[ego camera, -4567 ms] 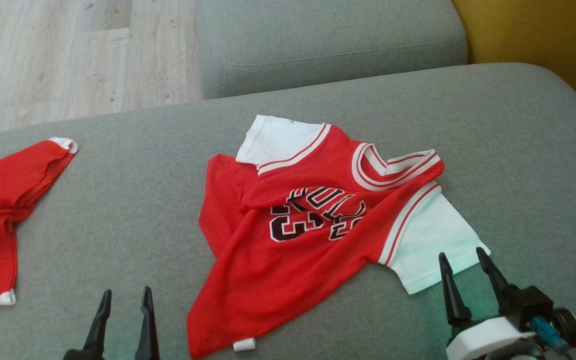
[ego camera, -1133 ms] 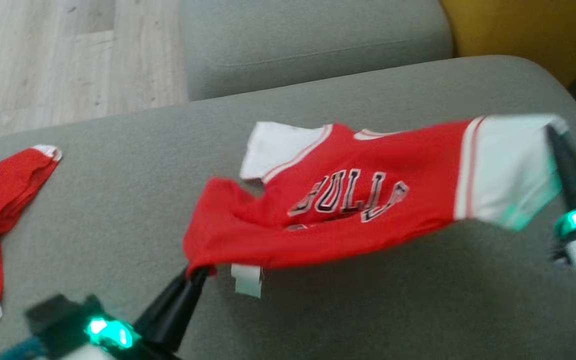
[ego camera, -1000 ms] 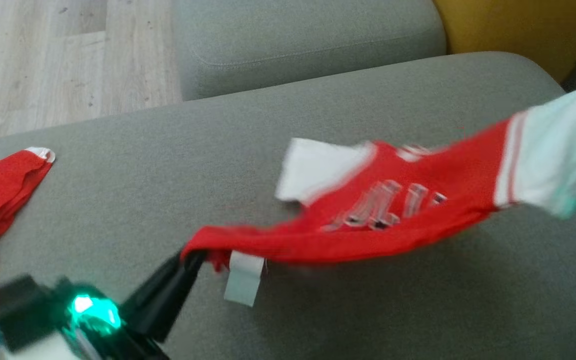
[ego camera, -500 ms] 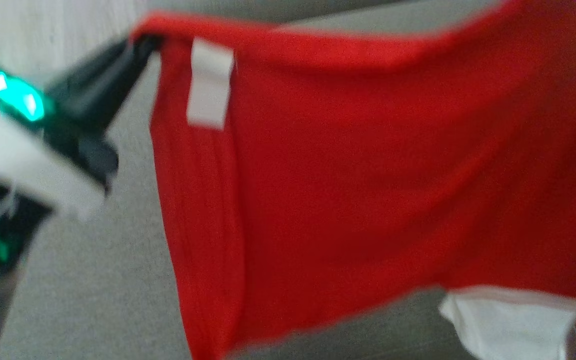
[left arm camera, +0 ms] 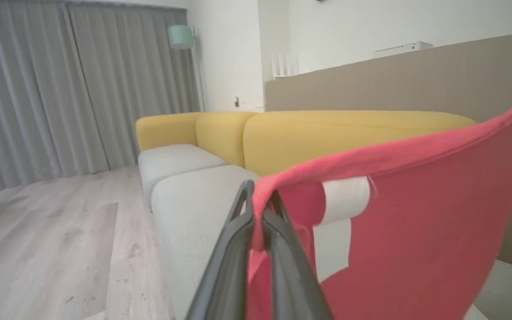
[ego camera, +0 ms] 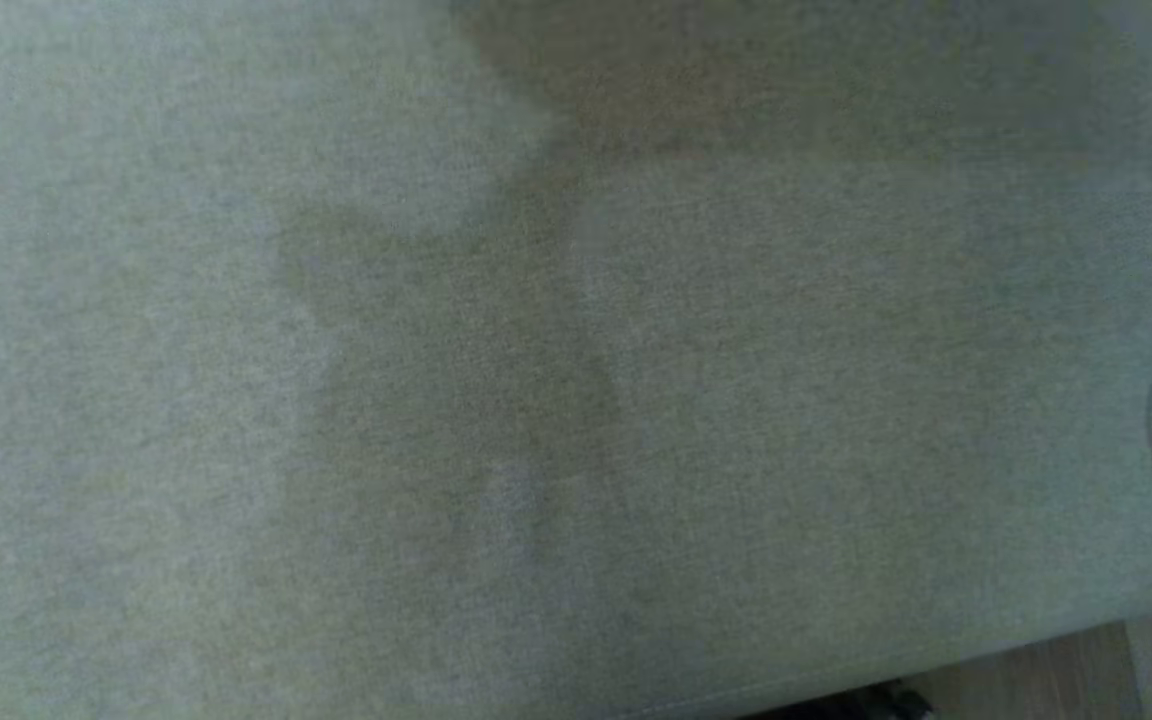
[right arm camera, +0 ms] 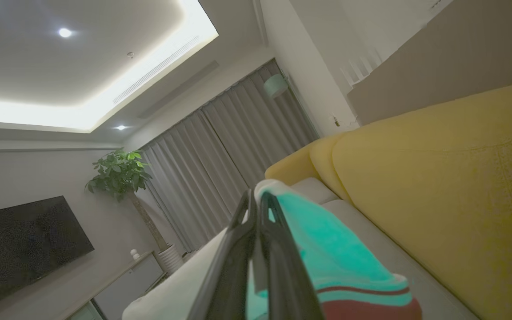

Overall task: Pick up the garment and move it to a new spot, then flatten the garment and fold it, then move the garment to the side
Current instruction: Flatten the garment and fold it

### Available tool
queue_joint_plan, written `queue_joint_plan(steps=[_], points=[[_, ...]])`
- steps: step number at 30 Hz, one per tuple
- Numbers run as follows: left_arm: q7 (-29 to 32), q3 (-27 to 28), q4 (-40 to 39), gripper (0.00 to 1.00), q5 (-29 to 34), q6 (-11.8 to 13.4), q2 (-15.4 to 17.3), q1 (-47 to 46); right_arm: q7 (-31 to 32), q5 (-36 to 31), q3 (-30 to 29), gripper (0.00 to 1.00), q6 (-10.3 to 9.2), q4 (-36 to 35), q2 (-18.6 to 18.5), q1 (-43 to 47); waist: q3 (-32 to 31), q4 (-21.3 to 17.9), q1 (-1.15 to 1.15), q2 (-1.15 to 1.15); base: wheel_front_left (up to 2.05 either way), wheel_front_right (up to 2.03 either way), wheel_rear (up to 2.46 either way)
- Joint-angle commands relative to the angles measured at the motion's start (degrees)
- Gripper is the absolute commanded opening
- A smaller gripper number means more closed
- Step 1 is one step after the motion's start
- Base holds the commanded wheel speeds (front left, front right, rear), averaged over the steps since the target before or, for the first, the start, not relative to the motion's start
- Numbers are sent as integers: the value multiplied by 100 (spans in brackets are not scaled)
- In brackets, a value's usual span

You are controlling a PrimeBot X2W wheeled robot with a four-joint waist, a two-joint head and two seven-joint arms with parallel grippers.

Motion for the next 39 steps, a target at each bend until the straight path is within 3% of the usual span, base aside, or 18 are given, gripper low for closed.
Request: queue_joint_plan(steps=[1,6,12,14,21,26,29,33,39], points=[[-490,-9,263,0,191,-62,146,-276,-284,49,133,0,44,47,89,-145,171,19,-3,0,0,0,0],[-1363,-511,671,0,187,-129,211,313,-692,248,572,0,44,-75,90,967,-47,-17,-3,0,0,0,0],[-1794,-1056,250,0,-139,-138,803,2533,-879,547,1073,0,44,-683,89,3539,-595,-152,-3,0,0,0,0],[-1830,-1113,125,0,-198,-128,899,2975,-902,527,1137,0,44,-775,81,3972,-701,-162,-3,0,0,0,0],[-2021,-1340,-1194,0,-409,629,1388,5625,-809,425,1406,0,44,-1559,-172,6521,-1321,-117,-3,0,0,0,0],[-1889,-1675,-2294,0,-262,1299,1666,7025,-626,305,1190,0,44,-2141,-226,8096,-1558,66,-3,0,0,0,0],[-1728,-1921,-2887,0,-283,1574,1689,7657,-421,307,1034,0,44,-2545,-151,8912,-1568,189,-3,0,0,0,0],[-1488,-2065,-3459,0,-469,1662,1683,7961,-63,379,864,0,44,-2994,-59,9348,-1497,277,-3,0,0,0,0],[-887,-1825,-3678,0,-1079,1255,1720,7276,731,339,672,0,44,-3036,7,8351,-1355,324,-3,0,0,0,0]])
